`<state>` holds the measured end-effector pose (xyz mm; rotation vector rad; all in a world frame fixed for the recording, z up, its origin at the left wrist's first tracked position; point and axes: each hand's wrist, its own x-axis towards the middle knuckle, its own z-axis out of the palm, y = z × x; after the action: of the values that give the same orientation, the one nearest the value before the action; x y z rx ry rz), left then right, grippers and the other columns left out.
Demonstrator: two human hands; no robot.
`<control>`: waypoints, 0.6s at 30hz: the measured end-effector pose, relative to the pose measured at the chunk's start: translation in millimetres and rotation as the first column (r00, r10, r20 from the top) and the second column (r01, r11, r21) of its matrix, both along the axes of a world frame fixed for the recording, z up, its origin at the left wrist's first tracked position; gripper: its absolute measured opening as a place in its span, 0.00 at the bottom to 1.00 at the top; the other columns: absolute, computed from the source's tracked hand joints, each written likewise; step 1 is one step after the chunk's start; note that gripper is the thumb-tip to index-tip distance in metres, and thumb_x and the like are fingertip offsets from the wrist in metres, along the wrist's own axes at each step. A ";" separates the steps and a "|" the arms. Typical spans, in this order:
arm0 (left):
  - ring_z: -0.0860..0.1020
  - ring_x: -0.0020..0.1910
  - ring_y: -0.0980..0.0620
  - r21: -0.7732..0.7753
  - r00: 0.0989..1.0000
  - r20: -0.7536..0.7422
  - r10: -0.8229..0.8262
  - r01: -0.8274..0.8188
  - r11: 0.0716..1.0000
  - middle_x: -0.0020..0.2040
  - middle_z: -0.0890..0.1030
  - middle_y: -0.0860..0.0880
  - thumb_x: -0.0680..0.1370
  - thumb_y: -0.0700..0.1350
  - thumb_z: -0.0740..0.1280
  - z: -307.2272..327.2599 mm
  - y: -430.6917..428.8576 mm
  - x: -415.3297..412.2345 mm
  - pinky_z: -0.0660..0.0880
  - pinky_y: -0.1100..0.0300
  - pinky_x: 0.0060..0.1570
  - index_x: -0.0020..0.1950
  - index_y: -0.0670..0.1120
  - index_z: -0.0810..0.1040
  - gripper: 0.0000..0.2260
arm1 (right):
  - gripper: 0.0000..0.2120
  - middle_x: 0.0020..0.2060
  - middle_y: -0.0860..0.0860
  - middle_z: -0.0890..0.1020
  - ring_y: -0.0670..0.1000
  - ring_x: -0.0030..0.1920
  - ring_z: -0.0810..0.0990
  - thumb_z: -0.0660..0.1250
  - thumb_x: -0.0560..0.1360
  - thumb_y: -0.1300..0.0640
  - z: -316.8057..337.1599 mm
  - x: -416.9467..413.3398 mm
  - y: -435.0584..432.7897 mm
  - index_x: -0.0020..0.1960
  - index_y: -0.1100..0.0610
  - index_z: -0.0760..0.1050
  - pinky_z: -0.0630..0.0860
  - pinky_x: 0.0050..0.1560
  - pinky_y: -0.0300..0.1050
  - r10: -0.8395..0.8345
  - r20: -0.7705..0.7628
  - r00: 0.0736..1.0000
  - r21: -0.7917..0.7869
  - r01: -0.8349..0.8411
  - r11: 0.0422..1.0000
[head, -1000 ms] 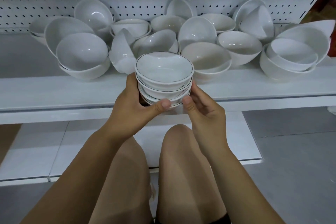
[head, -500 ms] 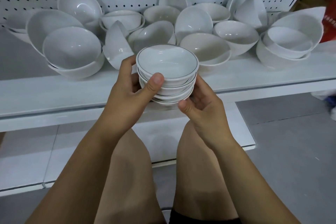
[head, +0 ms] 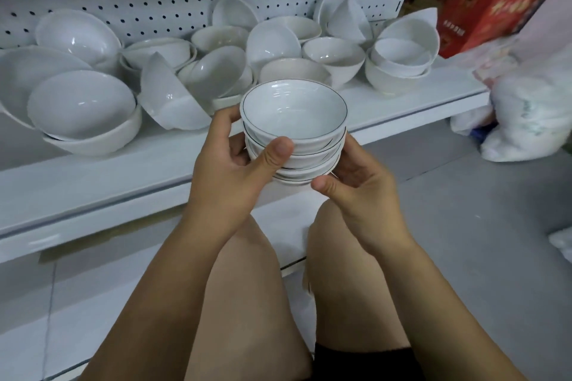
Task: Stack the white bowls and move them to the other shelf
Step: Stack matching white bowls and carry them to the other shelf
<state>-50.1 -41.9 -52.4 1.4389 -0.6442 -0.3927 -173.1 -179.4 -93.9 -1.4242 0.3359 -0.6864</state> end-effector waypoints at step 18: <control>0.85 0.51 0.57 -0.027 0.843 0.040 -0.536 0.537 0.843 0.53 0.87 0.51 0.69 0.55 0.76 49.6 -55.4 -152.4 0.79 0.63 0.49 0.70 0.50 0.73 0.32 | 0.37 0.71 0.53 0.78 0.54 0.73 0.74 0.76 0.70 0.63 41.6 -206.6 12.3 0.77 0.60 0.68 0.70 0.74 0.60 -0.429 0.183 0.885 -0.061 0.445 0.893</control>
<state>-202.5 -97.3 -2.8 1.2111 -1.0808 -0.7945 -379.8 -167.2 -52.3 -1.3868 0.5065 -1.2001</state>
